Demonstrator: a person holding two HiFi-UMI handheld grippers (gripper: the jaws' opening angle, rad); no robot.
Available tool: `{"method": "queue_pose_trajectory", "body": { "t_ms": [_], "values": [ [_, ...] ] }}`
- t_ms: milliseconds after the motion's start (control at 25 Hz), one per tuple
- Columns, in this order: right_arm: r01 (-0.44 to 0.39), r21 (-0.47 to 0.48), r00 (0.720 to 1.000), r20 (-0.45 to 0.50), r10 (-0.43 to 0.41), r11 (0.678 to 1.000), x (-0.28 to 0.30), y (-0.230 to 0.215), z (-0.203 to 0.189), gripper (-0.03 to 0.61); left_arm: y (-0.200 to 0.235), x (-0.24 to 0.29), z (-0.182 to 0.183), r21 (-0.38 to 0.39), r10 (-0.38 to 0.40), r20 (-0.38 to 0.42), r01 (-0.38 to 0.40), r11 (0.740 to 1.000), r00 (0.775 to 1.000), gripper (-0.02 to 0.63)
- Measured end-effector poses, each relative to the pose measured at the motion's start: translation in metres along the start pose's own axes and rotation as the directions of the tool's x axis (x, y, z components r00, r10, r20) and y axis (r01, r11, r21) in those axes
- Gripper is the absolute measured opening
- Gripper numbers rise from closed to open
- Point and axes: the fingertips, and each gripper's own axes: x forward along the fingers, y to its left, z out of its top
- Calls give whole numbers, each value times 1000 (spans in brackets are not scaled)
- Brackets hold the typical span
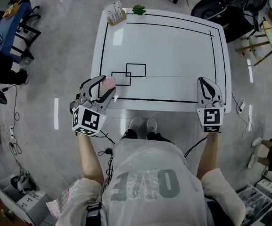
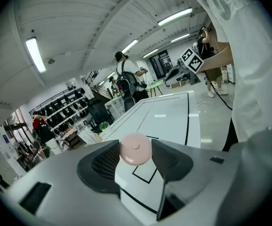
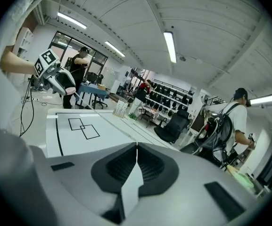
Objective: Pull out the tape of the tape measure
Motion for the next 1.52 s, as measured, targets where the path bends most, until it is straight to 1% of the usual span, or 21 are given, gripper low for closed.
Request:
{"method": "queue_pose_trajectory", "body": {
  "t_ms": [120,320,520,880,1040,1200,1240,1320,1520],
  "values": [
    [-25,27,999,-45,26,999,8,6,-19,32,-14,18,-11,-42,-59,-13,59,997,998,233],
    [-89,45,991,-92,92,995,25,25,-41,32,-32,52,-23,-65,-138,-31,136,989,990,233],
    [-98,90,986,-124,109,991,35,30,-62,31,-43,78,-37,-88,-184,-62,178,980,981,233],
    [-137,167,971,-170,165,976,51,40,-102,32,-64,106,-65,-166,-261,-131,238,957,956,233],
    [-157,188,963,-187,193,970,56,48,-113,32,-66,108,-73,-185,-269,-146,241,953,952,233],
    [-161,206,959,-200,202,965,58,55,-120,35,-63,110,-72,-221,-249,-121,218,951,961,233],
    [-168,215,956,-201,212,962,58,57,-121,48,-63,110,-71,-234,-246,-108,216,948,963,235],
    [-182,218,951,-208,228,959,57,61,-123,138,-61,109,-67,-253,-241,-86,213,944,967,235],
    [-175,199,955,-205,216,964,56,60,-119,140,-55,108,-60,-227,-221,-84,198,954,972,235]
  ]
}}
